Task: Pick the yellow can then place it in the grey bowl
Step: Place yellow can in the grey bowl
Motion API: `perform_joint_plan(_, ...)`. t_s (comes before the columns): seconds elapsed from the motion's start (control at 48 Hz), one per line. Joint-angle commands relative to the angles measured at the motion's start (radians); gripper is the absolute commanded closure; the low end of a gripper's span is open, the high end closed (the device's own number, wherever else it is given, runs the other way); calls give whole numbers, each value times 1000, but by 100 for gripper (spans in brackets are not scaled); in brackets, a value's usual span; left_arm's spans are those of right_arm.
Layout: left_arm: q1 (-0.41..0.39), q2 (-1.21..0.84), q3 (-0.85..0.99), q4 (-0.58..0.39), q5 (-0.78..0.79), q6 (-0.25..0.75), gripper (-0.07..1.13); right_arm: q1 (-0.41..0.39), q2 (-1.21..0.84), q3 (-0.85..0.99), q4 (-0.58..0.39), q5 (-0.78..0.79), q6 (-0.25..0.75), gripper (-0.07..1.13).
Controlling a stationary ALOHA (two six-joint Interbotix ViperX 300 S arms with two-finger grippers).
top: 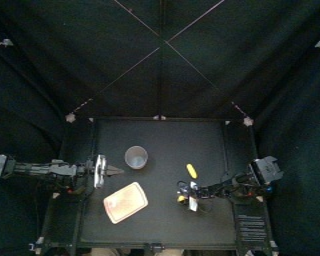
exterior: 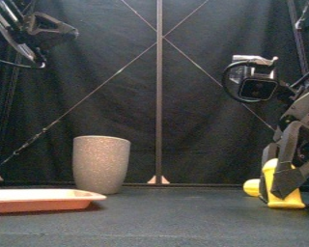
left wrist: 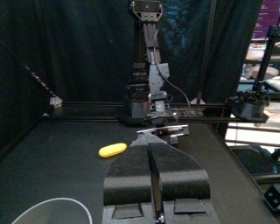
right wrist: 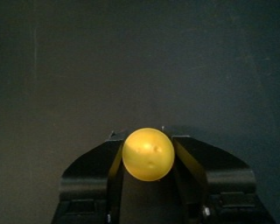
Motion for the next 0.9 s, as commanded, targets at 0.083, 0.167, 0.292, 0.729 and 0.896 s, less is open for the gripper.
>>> perform_joint_plan(0.083, 5, 5, -20, 2, -9, 3, 107, 5, -18, -31, -6, 2, -5, 50)
perform_joint_plan(0.167, 6, 3, -18, 2, -9, 3, 107, -3, -29, -60, -20, 2, -11, 50)
perform_joint_plan(0.292, 5, 3, -14, 2, -9, 5, 107, -57, -49, -123, -84, 3, -20, 50)
perform_joint_plan(0.729, 28, 3, 6, 2, -2, 5, 107, -499, -2, -486, -394, -6, -25, 50)
perform_joint_plan(0.896, 46, 3, 12, 3, -2, 6, 107, -548, 91, -615, -377, 8, -25, 50)
